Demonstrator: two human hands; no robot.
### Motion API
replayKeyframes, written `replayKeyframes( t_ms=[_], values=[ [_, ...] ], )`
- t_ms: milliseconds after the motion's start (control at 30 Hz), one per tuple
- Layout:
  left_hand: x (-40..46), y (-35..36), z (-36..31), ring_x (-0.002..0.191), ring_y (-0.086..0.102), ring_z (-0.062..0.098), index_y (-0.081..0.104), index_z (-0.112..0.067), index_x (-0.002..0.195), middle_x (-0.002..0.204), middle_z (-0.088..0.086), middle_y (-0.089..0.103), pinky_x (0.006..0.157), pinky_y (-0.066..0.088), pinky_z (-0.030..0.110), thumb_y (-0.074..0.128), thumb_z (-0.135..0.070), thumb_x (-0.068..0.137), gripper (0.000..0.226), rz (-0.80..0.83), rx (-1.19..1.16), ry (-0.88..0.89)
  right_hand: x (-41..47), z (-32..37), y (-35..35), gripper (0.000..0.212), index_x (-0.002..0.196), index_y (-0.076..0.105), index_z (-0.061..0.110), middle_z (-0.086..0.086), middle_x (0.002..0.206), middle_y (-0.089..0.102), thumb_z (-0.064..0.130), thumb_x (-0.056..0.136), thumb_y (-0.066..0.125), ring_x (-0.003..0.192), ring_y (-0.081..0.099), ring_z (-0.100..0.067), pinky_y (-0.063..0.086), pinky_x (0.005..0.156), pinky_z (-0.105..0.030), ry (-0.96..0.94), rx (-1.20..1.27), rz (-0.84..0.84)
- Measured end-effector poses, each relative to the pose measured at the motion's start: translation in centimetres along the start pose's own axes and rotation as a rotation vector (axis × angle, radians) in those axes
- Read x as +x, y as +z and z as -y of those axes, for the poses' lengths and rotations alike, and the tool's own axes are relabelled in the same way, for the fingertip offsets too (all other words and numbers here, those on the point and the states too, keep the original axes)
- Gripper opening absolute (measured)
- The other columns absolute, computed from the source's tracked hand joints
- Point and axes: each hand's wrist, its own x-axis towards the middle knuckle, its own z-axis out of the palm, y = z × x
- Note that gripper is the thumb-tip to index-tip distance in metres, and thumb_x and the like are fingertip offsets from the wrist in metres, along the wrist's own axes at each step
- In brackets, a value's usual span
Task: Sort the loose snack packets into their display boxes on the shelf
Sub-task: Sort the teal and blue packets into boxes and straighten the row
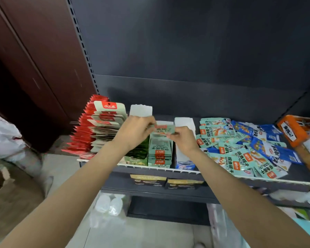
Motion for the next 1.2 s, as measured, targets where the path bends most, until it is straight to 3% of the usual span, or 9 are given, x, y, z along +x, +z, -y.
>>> replayKeyframes(
  t_ms=[133, 267, 400, 600, 800, 900, 1000, 1067, 1200],
  values=[
    [0.0, 1.6, 0.0, 0.100, 0.061, 0.024, 0.059, -0.020, 0.114, 0.105, 0.002, 0.069, 0.098, 0.036, 0.035, 0.050, -0.008, 0.090, 0.028, 0.164, 0.524, 0.250, -0.7, -0.1, 0.1, 0.034, 0.118, 0.064, 0.009, -0.006, 0.117, 0.065, 0.000, 0.086, 0.061, 0.104, 0.058, -0.018, 0.041, 0.087, -0.020, 0.000, -0.189, 0.070],
    [-0.3, 2.2, -0.4, 0.111, 0.054, 0.023, 0.058, -0.018, 0.116, 0.107, 0.002, 0.066, 0.105, 0.025, 0.040, 0.049, -0.006, 0.089, 0.031, 0.289, 0.784, 0.410, -0.9, -0.9, -0.1, 0.039, 0.117, 0.064, 0.013, -0.006, 0.123, 0.061, -0.006, 0.084, 0.058, 0.116, 0.054, -0.019, 0.040, 0.098, -0.025, -0.027, -0.259, 0.082],
    [-0.4, 3.1, -1.3, 0.113, 0.049, 0.024, 0.062, -0.018, 0.109, 0.106, 0.005, 0.066, 0.107, 0.022, 0.044, 0.048, -0.009, 0.091, 0.024, 0.417, 0.875, 0.373, -0.7, -1.6, -0.1, 0.034, 0.113, 0.066, 0.016, -0.005, 0.121, 0.059, -0.002, 0.085, 0.058, 0.115, 0.050, -0.020, 0.040, 0.097, -0.029, -0.091, -0.294, 0.035],
    [1.6, 4.0, -3.8, 0.110, 0.049, 0.024, 0.063, -0.018, 0.108, 0.107, 0.006, 0.064, 0.099, 0.026, 0.043, 0.035, -0.040, 0.091, 0.039, 0.452, 0.561, 0.112, -0.8, -2.6, -2.0, 0.032, 0.116, 0.065, 0.014, -0.005, 0.119, 0.058, 0.001, 0.088, 0.056, 0.108, 0.055, -0.016, 0.046, 0.094, -0.030, -0.070, -0.117, 0.021],
    [5.7, 7.6, -8.5, 0.104, 0.059, 0.023, 0.061, -0.016, 0.117, 0.114, 0.004, 0.066, 0.092, 0.040, 0.029, 0.045, -0.016, 0.092, 0.029, 0.230, -0.156, -0.073, -0.5, -7.4, -7.6, 0.029, 0.112, 0.065, 0.008, -0.007, 0.115, 0.064, -0.004, 0.089, 0.052, 0.098, 0.057, -0.010, 0.041, 0.085, -0.016, 0.052, -0.014, -0.145],
    [8.8, 11.3, -12.4, 0.094, 0.062, 0.019, 0.061, -0.007, 0.114, 0.109, 0.007, 0.066, 0.086, 0.046, 0.022, 0.047, -0.006, 0.093, 0.025, 0.230, -0.566, -0.227, 0.8, -11.8, -10.4, 0.030, 0.119, 0.061, 0.008, -0.007, 0.123, 0.061, 0.004, 0.091, 0.054, 0.110, 0.058, -0.018, 0.041, 0.091, -0.021, 0.139, -0.157, -0.122],
    [12.4, 16.4, -15.1, 0.105, 0.060, 0.025, 0.058, -0.001, 0.115, 0.112, 0.012, 0.063, 0.088, 0.046, 0.032, 0.051, -0.010, 0.091, 0.026, 0.347, -0.696, -0.432, 2.7, -16.1, -12.3, 0.044, 0.134, 0.049, 0.012, -0.011, 0.138, 0.049, 0.016, 0.091, 0.057, 0.127, 0.045, -0.026, 0.037, 0.104, -0.033, 0.201, -0.334, 0.008],
    [14.6, 19.7, -16.0, 0.106, 0.061, 0.028, 0.061, -0.001, 0.111, 0.110, 0.013, 0.064, 0.082, 0.047, 0.034, 0.056, -0.019, 0.090, 0.029, 0.433, -0.736, -0.614, 3.8, -18.1, -13.2, 0.057, 0.145, 0.034, 0.015, -0.009, 0.151, 0.031, 0.023, 0.093, 0.056, 0.140, 0.026, -0.025, 0.022, 0.115, -0.035, 0.204, -0.408, 0.115],
    [17.0, 24.3, -15.5, 0.111, 0.056, 0.027, 0.056, -0.002, 0.120, 0.121, 0.014, 0.058, 0.089, 0.048, 0.030, 0.052, -0.027, 0.093, 0.037, 0.431, -0.585, -0.947, 5.2, -20.6, -14.3, 0.062, 0.150, 0.020, 0.016, -0.004, 0.158, 0.014, 0.032, 0.097, 0.048, 0.145, 0.013, -0.021, 0.011, 0.117, -0.037, 0.122, -0.577, 0.280]
  ],
)
